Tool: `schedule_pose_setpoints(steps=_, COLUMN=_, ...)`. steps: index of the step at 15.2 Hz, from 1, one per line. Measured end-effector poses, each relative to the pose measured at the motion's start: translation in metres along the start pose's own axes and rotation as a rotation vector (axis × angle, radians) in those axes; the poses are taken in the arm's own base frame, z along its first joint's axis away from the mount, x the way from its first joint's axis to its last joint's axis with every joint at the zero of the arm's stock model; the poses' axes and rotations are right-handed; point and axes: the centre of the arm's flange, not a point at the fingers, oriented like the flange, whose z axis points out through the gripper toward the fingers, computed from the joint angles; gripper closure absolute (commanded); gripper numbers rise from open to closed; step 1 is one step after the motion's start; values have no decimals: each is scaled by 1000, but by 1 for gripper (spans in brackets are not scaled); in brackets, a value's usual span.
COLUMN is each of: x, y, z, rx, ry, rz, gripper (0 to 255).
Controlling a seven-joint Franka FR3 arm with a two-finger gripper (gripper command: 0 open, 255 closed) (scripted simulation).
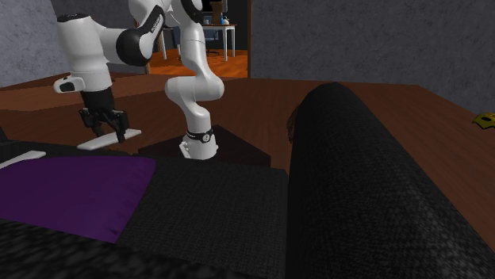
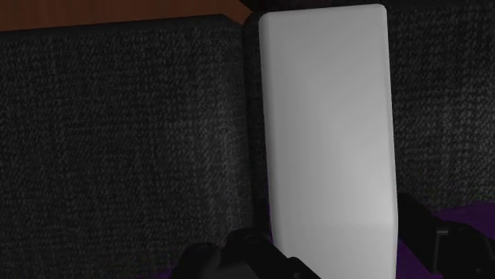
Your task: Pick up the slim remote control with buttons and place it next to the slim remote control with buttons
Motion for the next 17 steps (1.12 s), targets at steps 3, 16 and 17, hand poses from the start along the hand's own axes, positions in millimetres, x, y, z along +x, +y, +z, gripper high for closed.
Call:
schedule_pose_setpoints(steps=3, x=-7, y=40, z=1, rx=0, ry=0, rz=0, gripper=255)
schedule_pose_setpoints(steps=16, x=-44, y=204, z=6, rx=1, ry=0, rz=0, gripper=255)
schedule_pose_setpoints(steps=17, x=-45, y=211, z=7, rx=1, ry=0, rz=0, gripper=255)
